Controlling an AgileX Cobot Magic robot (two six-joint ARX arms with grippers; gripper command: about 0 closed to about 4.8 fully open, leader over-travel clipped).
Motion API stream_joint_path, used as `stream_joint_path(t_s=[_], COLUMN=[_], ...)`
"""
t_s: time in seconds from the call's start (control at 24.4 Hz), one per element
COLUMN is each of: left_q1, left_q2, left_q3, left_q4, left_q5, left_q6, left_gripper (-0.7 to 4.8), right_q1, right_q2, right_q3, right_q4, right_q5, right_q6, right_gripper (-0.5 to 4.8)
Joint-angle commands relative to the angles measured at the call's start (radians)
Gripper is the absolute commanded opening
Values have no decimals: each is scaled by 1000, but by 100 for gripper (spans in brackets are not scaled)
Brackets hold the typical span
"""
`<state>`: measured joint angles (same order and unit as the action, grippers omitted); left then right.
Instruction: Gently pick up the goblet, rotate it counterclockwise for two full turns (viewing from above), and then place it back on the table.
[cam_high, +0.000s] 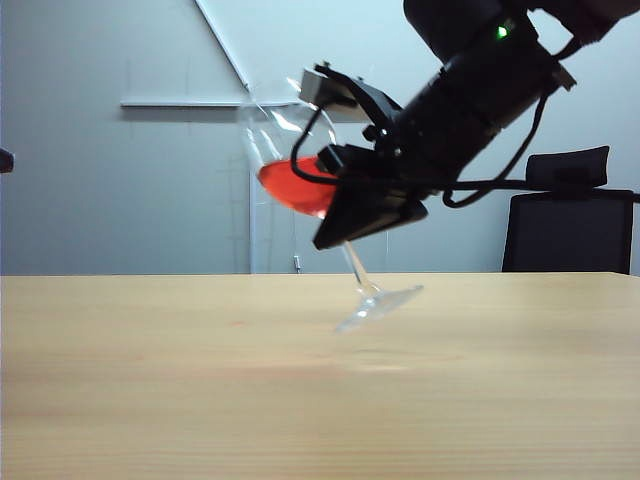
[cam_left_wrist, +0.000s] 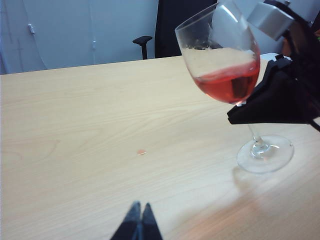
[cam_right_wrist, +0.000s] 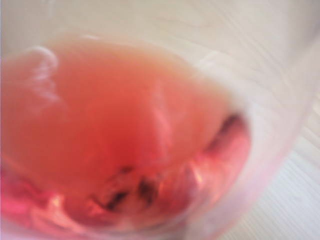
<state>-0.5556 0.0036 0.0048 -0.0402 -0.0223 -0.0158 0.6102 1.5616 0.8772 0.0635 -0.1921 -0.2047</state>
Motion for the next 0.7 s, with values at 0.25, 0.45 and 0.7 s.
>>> stream_joint_path(t_s=[0.25, 0.45, 0.7], left_q1=[0, 0, 0], left_q2=[2, 2, 2], left_q3=[4, 4, 4], left_q4=[11, 11, 11], left_q5=[0, 0, 0], left_q6=[1, 1, 1], left_gripper=[-5, -5, -5], right_q1=[57, 56, 56], right_q2=[-100, -181, -214], right_q3=[-40, -165, -324], right_q4=[238, 421, 761], right_q5=[-196, -211, -158], right_q6=[-27, 48, 206], right_gripper=[-5, -5, -5])
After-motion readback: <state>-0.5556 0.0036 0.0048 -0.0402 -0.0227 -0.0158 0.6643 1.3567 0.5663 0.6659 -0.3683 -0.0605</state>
